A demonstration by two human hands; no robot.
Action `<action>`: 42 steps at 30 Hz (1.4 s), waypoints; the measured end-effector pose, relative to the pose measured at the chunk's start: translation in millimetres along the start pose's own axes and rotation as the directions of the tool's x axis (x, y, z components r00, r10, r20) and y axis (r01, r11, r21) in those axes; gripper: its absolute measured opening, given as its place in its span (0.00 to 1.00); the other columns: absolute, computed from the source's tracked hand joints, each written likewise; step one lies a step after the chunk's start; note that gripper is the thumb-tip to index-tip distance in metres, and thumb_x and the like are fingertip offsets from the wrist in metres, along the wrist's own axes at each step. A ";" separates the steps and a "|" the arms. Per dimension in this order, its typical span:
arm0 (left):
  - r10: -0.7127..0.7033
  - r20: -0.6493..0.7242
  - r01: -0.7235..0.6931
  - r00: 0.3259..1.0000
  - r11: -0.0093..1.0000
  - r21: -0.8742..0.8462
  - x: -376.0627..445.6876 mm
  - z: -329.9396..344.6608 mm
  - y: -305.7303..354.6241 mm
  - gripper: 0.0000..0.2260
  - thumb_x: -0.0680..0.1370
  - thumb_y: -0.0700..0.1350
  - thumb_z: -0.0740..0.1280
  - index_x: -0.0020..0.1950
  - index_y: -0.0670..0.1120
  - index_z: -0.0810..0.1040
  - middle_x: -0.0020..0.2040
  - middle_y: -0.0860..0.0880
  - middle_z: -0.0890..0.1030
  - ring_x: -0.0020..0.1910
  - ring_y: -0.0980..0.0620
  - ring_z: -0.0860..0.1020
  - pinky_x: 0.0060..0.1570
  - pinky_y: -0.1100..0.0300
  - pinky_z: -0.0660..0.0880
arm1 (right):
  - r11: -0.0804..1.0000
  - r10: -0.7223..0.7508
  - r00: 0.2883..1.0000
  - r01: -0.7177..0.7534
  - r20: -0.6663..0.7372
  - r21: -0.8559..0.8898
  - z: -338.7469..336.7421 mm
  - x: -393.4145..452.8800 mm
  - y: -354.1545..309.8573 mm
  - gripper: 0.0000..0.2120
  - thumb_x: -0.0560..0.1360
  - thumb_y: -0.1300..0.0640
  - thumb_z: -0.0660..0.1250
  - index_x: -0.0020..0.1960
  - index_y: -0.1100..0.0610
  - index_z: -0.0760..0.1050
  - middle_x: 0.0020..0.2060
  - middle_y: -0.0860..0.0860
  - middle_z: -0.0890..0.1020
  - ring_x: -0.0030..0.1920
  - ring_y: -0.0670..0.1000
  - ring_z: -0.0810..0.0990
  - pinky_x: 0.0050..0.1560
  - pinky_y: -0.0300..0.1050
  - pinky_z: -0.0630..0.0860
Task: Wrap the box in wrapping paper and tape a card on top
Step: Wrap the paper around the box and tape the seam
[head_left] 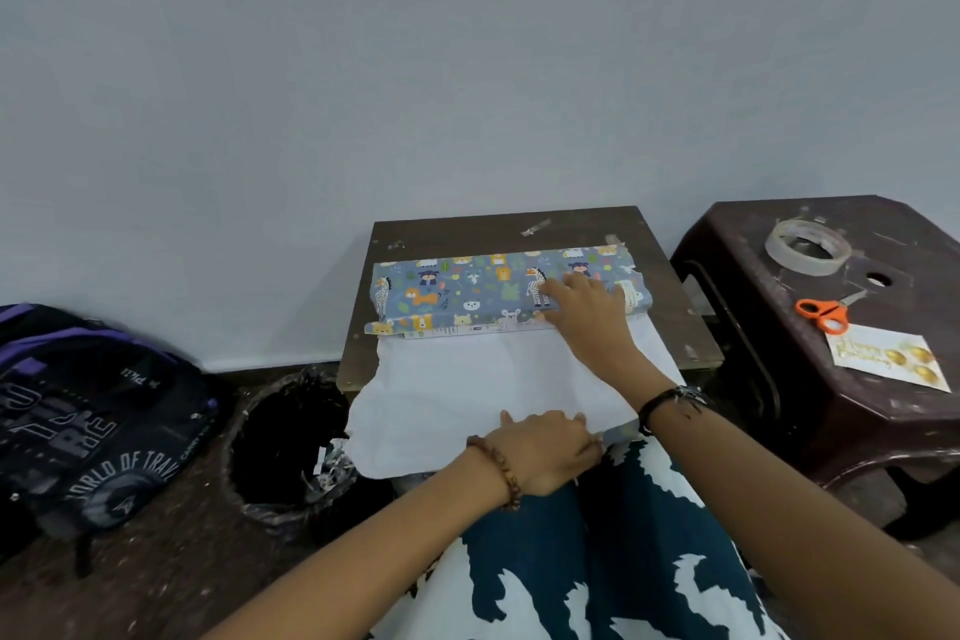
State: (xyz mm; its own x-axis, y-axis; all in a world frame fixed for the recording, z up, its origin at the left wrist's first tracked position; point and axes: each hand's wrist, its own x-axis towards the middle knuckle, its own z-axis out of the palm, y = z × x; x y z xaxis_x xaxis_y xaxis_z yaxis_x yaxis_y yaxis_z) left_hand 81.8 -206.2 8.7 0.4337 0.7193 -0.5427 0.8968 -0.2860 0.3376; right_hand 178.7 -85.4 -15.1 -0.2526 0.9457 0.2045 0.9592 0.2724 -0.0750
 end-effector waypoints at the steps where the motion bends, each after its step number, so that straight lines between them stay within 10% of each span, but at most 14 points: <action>1: 0.018 0.015 -0.018 1.000 1.000 -0.008 -1.4 -1.3 -0.3 0.25 0.82 0.54 0.46 0.75 0.41 0.54 0.69 0.38 0.67 0.68 0.40 0.66 0.68 0.37 0.55 | 1.000 -0.011 1.000 0.011 -0.005 -0.002 0.0 0.3 0.9 0.12 0.77 0.55 0.65 0.60 0.54 0.73 0.55 0.56 0.77 0.56 0.61 0.76 0.60 0.61 0.69; 5: 0.098 0.126 -0.077 0.987 0.984 -0.162 -0.9 -10.4 -8.3 0.30 0.77 0.66 0.46 0.50 0.43 0.74 0.70 0.42 0.68 0.63 0.42 0.71 0.64 0.47 0.65 | 0.998 -0.067 0.995 0.068 -0.069 0.010 3.4 1.5 5.8 0.12 0.72 0.59 0.71 0.55 0.55 0.77 0.49 0.57 0.80 0.50 0.61 0.80 0.51 0.59 0.73; 8: 0.012 -0.169 -0.059 0.986 0.960 -0.274 1.9 -19.5 -18.0 0.29 0.71 0.72 0.49 0.43 0.48 0.74 0.55 0.47 0.79 0.55 0.45 0.77 0.57 0.50 0.71 | 0.996 -0.084 0.991 0.086 -0.102 0.011 9.5 0.4 11.2 0.14 0.69 0.61 0.72 0.54 0.54 0.78 0.48 0.56 0.81 0.49 0.60 0.81 0.47 0.58 0.74; 11: -0.107 -0.631 -0.102 0.769 0.953 -0.285 14.5 -34.1 -38.3 0.15 0.81 0.54 0.55 0.58 0.50 0.77 0.58 0.50 0.79 0.56 0.50 0.76 0.55 0.54 0.73 | 0.994 -0.101 0.987 0.104 -0.123 0.015 15.1 -3.4 12.6 0.20 0.65 0.64 0.74 0.55 0.53 0.78 0.49 0.56 0.80 0.49 0.59 0.81 0.46 0.56 0.74; 14: -0.153 -0.797 -0.146 0.585 0.946 -0.289 34.8 -53.3 -63.6 0.13 0.82 0.44 0.55 0.62 0.45 0.75 0.63 0.49 0.76 0.60 0.50 0.75 0.54 0.60 0.71 | 0.996 -0.077 0.985 0.083 -0.152 0.032 21.3 -7.7 10.6 0.23 0.63 0.66 0.74 0.56 0.53 0.78 0.53 0.57 0.80 0.53 0.59 0.80 0.49 0.59 0.74; 19: -0.163 -0.766 0.187 0.621 0.981 -0.057 82.5 -87.8 -101.0 0.20 0.83 0.46 0.48 0.74 0.46 0.59 0.76 0.48 0.58 0.76 0.50 0.48 0.73 0.49 0.46 | 0.994 -0.040 0.981 0.058 -0.189 0.095 20.8 -11.3 8.4 0.16 0.68 0.63 0.67 0.55 0.55 0.78 0.54 0.58 0.80 0.54 0.60 0.79 0.52 0.63 0.73; 25: -0.369 -0.729 0.383 0.576 0.910 -0.159 104.6 -77.0 -124.8 0.21 0.82 0.51 0.47 0.75 0.51 0.57 0.76 0.49 0.58 0.76 0.47 0.51 0.71 0.40 0.45 | 0.999 0.038 0.997 -0.039 -0.066 -0.011 -14.7 17.4 -19.9 0.11 0.79 0.60 0.55 0.55 0.61 0.74 0.50 0.56 0.79 0.51 0.60 0.77 0.62 0.59 0.66; 30: -0.325 -0.688 0.428 0.649 0.904 -0.023 102.8 -79.1 -131.4 0.27 0.79 0.50 0.59 0.75 0.47 0.53 0.75 0.48 0.56 0.76 0.45 0.48 0.70 0.39 0.45 | 0.863 -0.073 0.993 0.017 0.091 0.504 11.4 75.7 -75.4 0.19 0.83 0.55 0.50 0.70 0.57 0.66 0.70 0.54 0.68 0.73 0.53 0.60 0.72 0.53 0.48; 36: -0.374 -0.757 0.361 0.535 0.912 -0.195 112.7 -80.9 -131.0 0.19 0.81 0.49 0.51 0.70 0.46 0.64 0.69 0.50 0.68 0.73 0.49 0.57 0.71 0.40 0.47 | 0.999 -0.002 0.996 -0.002 0.085 0.052 36.2 87.0 -21.4 0.37 0.71 0.46 0.29 0.61 0.57 0.71 0.55 0.56 0.75 0.59 0.59 0.72 0.68 0.66 0.54; 42: -0.357 -0.773 0.373 0.524 0.912 -0.169 113.7 -78.7 -131.3 0.19 0.81 0.49 0.50 0.70 0.45 0.65 0.68 0.48 0.69 0.72 0.48 0.59 0.70 0.39 0.47 | 0.930 0.364 0.928 -0.358 0.079 -0.082 21.2 78.1 52.4 0.27 0.81 0.44 0.46 0.65 0.62 0.70 0.67 0.65 0.68 0.72 0.63 0.58 0.69 0.69 0.46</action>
State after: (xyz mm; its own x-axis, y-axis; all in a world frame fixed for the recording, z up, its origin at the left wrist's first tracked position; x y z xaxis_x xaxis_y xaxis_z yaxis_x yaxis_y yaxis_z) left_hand 6.5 -37.1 -36.8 -0.1608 0.9687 0.1892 0.9652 0.1143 0.2352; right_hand 206.5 6.5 -23.8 0.1052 0.9908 0.0854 0.9930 -0.0999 -0.0632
